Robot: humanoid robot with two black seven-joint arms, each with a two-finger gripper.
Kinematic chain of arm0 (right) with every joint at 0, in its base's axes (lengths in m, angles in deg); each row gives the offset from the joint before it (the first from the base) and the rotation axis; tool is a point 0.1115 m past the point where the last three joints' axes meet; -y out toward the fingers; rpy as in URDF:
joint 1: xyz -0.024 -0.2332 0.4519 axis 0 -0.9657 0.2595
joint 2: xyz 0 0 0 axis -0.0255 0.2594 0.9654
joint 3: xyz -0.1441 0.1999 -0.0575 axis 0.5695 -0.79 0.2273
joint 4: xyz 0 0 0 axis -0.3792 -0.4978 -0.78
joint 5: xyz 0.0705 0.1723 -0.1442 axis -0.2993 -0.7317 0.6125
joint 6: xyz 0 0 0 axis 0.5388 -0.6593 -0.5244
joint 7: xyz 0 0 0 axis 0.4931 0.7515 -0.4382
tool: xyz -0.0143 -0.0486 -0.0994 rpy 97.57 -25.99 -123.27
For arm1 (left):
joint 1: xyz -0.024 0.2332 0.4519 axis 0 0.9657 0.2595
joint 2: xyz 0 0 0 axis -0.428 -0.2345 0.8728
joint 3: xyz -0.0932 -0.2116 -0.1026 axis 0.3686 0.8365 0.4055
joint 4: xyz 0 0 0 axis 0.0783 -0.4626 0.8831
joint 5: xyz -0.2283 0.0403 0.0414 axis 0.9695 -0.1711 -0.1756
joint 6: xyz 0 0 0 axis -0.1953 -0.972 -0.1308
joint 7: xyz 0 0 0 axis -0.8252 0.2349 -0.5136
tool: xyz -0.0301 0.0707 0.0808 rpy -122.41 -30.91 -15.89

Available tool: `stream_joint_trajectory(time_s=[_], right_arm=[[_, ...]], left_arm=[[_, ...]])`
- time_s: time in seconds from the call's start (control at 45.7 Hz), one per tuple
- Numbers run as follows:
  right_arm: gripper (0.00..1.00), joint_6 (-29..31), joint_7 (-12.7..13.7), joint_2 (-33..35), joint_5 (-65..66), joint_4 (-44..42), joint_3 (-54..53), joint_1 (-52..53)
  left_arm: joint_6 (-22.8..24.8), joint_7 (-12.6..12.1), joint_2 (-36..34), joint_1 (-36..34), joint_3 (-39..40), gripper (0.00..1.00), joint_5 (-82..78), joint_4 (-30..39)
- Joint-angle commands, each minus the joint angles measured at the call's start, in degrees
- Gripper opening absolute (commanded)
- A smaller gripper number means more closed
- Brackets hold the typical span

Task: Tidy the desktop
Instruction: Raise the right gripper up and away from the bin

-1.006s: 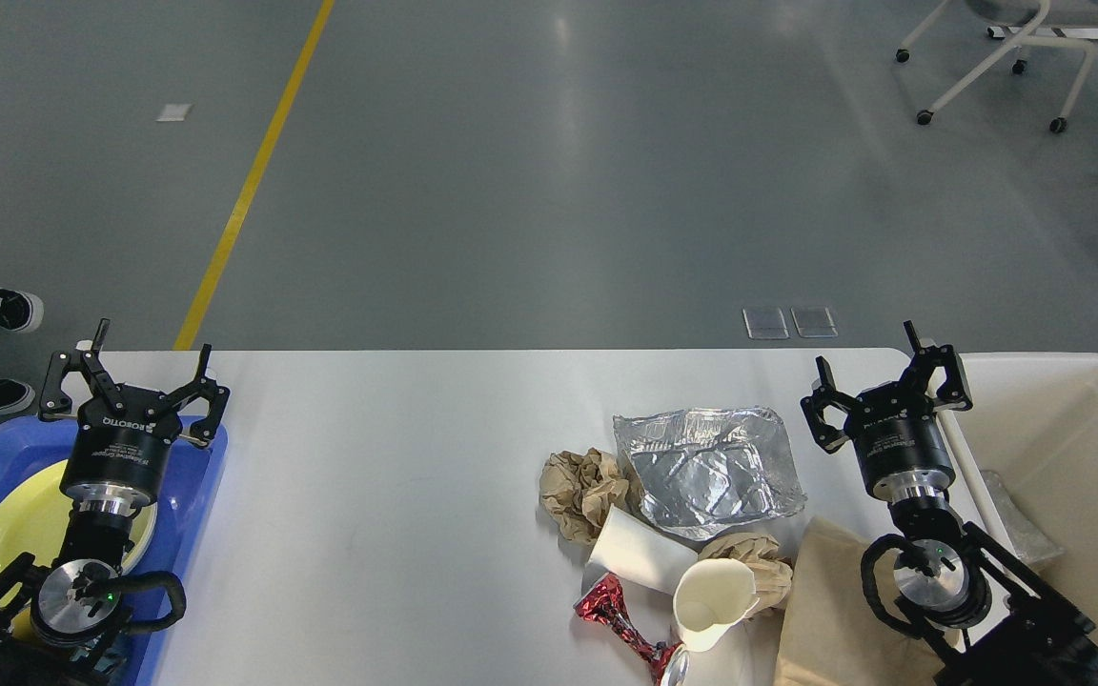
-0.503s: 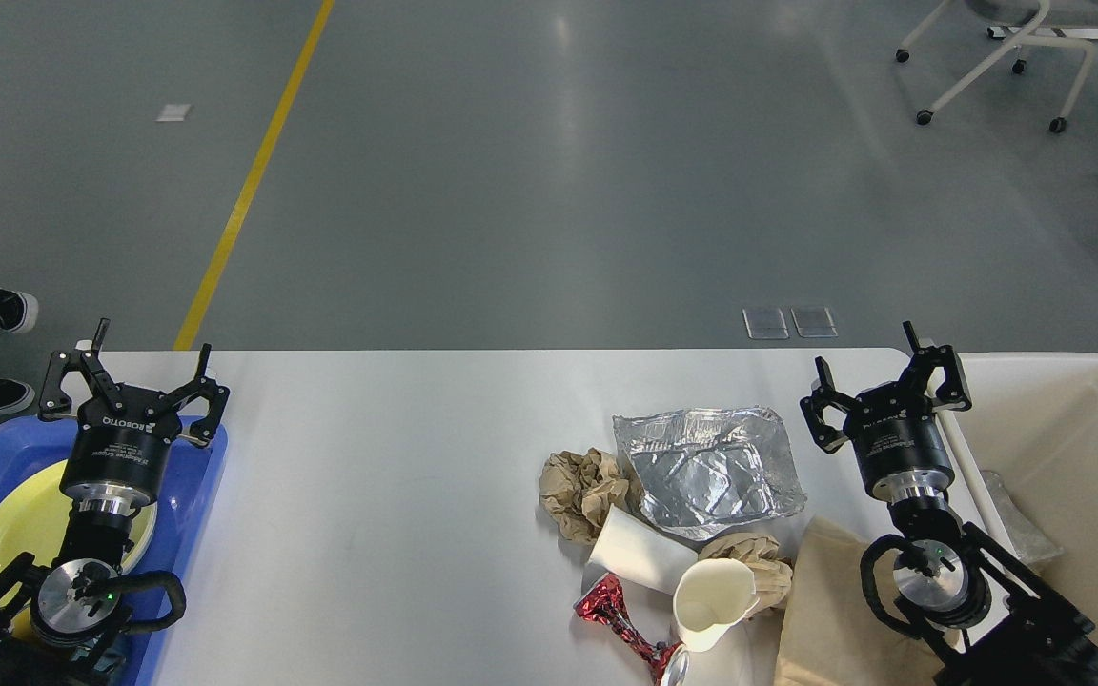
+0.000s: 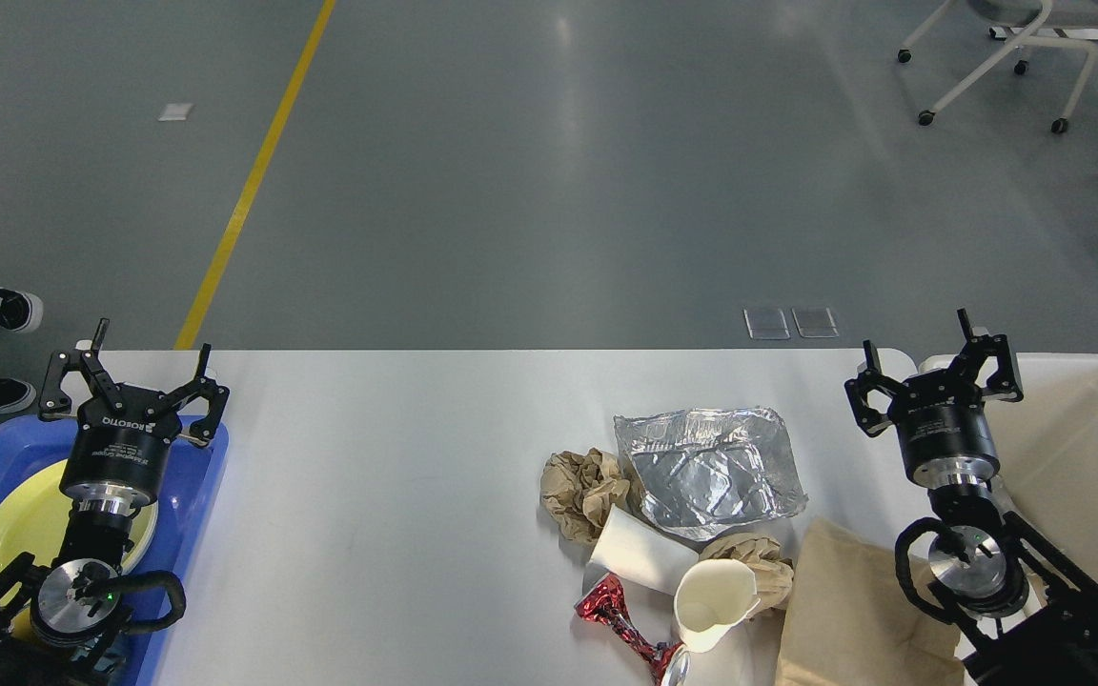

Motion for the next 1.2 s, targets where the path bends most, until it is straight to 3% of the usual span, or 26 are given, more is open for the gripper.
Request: stream_joint_trajectory(time_s=[0.0,0.722,1.181], right_arm=[[1.00,0.0,0.1,3.2,0.5,0.0,-0.1,-0.1],[1.00,0.3,0.7,1.8,1.1,-3.2,0.7,1.3],[1.00,0.7,0.8,2.5,0.6,-2.8,8.8,1.3]], left_arm=[[0.0,0.0,0.0,0.0,0.0,0.96,0.0,0.0],[0.0,0.0,0.0,0.0,0.0,0.96,0.0,0.0],[0.0,0.0,0.0,0.0,0.0,0.96,0.0,0.1]])
